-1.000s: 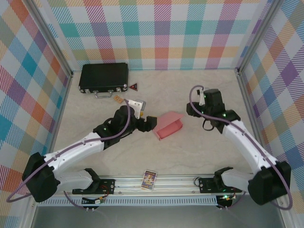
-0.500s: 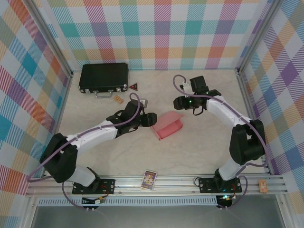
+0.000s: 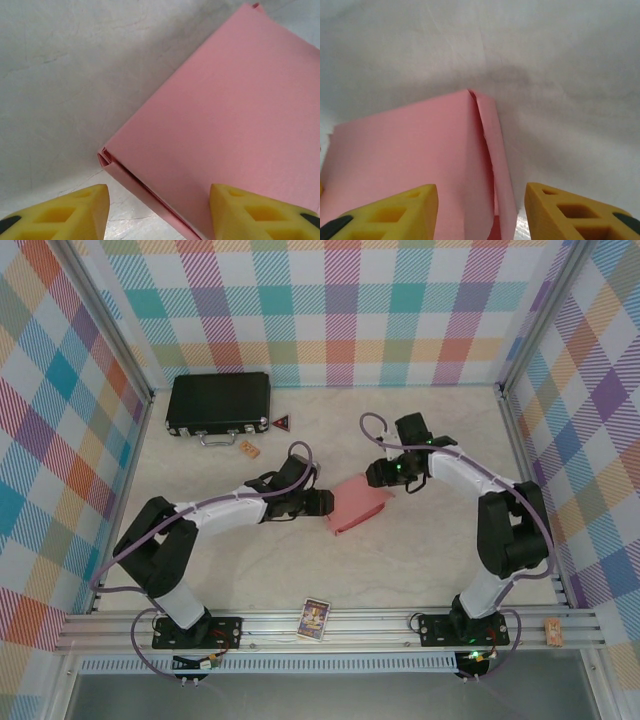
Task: Fold the paper box
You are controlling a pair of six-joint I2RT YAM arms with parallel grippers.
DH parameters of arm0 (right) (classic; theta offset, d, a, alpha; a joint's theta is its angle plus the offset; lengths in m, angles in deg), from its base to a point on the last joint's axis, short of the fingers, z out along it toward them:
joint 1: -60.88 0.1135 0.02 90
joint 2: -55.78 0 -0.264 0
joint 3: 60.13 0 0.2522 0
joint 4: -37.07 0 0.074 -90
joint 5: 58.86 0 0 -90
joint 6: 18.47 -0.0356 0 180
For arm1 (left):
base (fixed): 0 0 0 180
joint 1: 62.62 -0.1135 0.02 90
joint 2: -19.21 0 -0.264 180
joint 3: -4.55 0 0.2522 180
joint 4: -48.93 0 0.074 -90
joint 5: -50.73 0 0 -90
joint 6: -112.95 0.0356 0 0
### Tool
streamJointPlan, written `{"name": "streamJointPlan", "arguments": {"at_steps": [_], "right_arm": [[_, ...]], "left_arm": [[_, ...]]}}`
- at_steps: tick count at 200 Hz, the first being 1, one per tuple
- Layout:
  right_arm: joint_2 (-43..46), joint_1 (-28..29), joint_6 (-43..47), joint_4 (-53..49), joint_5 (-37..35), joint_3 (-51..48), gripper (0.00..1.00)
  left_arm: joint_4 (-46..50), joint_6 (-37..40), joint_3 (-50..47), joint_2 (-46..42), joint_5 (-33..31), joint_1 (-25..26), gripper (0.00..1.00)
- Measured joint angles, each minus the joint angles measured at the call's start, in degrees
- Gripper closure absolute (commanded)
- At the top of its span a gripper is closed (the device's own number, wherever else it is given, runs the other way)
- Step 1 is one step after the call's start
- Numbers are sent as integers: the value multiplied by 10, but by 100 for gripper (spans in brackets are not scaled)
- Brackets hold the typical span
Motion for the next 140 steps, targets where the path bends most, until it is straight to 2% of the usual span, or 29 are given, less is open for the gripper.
{"name": "streamJointPlan", "arguments": {"at_steps": [62,109,140], "right_arm": [[-17,15,-16,17,-7,-33,55],[-18,28,-42,44,-15,-56,60],[-15,33,-61,63,-21,-64,62]], "left_arm": [[1,0,0,24,2,0,46],[0,0,10,43,7,0,52],[4,6,25,55,6,0,52]]}}
